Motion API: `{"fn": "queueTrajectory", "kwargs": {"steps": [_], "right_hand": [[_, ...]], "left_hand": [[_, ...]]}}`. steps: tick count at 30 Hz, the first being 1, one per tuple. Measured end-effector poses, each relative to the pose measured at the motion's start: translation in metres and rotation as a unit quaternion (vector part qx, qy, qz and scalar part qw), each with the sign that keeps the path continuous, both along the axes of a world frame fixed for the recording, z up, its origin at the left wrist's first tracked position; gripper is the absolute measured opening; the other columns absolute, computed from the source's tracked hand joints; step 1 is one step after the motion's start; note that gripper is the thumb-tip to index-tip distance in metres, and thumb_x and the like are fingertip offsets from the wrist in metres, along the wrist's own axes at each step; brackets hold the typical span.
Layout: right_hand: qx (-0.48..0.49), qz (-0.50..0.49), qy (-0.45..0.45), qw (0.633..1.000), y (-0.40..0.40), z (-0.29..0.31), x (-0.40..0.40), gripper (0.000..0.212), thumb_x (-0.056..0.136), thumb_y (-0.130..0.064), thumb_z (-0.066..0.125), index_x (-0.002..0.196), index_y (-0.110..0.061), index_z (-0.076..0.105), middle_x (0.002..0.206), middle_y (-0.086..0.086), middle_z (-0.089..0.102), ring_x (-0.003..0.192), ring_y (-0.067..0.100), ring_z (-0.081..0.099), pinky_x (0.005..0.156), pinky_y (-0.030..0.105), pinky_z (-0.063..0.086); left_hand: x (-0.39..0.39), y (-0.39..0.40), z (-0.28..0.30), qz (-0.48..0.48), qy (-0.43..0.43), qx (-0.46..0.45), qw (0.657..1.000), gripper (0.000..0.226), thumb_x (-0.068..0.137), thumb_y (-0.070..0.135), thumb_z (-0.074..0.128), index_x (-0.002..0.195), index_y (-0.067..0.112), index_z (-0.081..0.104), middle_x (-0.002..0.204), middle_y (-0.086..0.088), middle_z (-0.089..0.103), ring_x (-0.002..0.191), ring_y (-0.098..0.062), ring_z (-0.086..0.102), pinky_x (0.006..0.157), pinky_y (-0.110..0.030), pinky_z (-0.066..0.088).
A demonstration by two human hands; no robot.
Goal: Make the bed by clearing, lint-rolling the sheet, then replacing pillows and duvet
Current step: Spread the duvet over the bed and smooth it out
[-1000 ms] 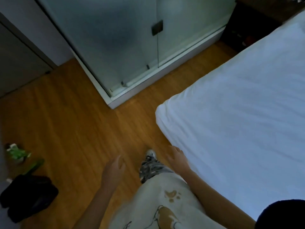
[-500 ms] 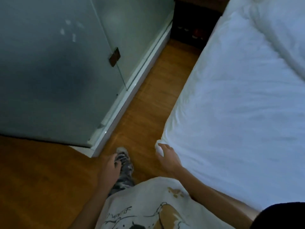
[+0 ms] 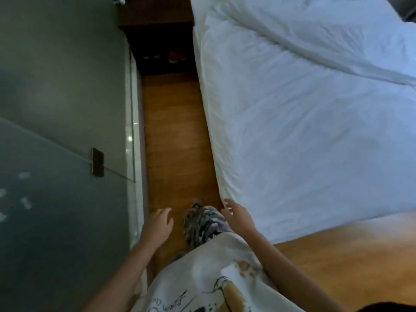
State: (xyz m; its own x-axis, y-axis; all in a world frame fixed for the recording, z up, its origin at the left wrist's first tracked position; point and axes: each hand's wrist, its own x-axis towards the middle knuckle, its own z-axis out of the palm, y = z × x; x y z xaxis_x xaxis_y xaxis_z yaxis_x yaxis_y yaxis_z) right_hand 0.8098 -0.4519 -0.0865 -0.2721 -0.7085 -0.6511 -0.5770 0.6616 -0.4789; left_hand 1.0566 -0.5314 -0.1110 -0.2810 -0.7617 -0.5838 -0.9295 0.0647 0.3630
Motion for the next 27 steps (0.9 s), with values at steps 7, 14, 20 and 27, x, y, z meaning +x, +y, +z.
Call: {"fn": "queueTrajectory", "kwargs": {"steps": [7,14,20,27], "right_hand": [[-0.007,-0.092,-0.019,0.996,-0.158,-0.022,-0.035,0.043,0.099,-0.034,0.047,0.140,-0.021,0.047,0.132,0.001,0.058,0.115,0.018,0.058,0.096,0.030,0.046],[-0.047,-0.081,-0.024,0.995,-0.375,0.001,-0.103,0.043,0.100,-0.035,0.045,0.140,-0.021,0.046,0.133,0.001,0.058,0.116,0.018,0.057,0.099,0.032,0.046],[-0.041,-0.068,-0.019,0.997,-0.518,0.014,-0.143,0.041,0.100,-0.037,0.044,0.138,-0.023,0.047,0.131,0.000,0.058,0.114,0.018,0.057,0.098,0.034,0.047],[0.019,-0.154,-0.009,0.988,-0.657,-0.016,-0.182,0.038,0.099,-0.035,0.045,0.135,-0.022,0.050,0.130,-0.001,0.058,0.116,0.019,0.056,0.098,0.032,0.043]], "left_hand": [[-0.050,-0.191,-0.011,-0.062,-0.011,-0.021,0.998,0.046,0.102,0.031,0.043,0.146,0.021,0.039,0.148,0.000,0.042,0.134,-0.017,0.042,0.106,-0.038,0.043],[-0.105,-0.397,0.016,-0.064,-0.016,-0.056,0.996,0.043,0.101,0.031,0.044,0.143,0.021,0.043,0.146,0.001,0.045,0.130,-0.015,0.046,0.102,-0.032,0.044],[-0.137,-0.547,0.033,-0.053,0.008,-0.054,0.997,0.042,0.102,0.029,0.046,0.142,0.017,0.046,0.145,-0.001,0.047,0.129,-0.017,0.048,0.103,-0.033,0.040],[-0.185,-0.747,-0.011,-0.053,0.041,0.018,0.998,0.035,0.100,0.030,0.048,0.134,0.021,0.053,0.132,0.000,0.059,0.116,-0.019,0.057,0.089,-0.030,0.045]]}}
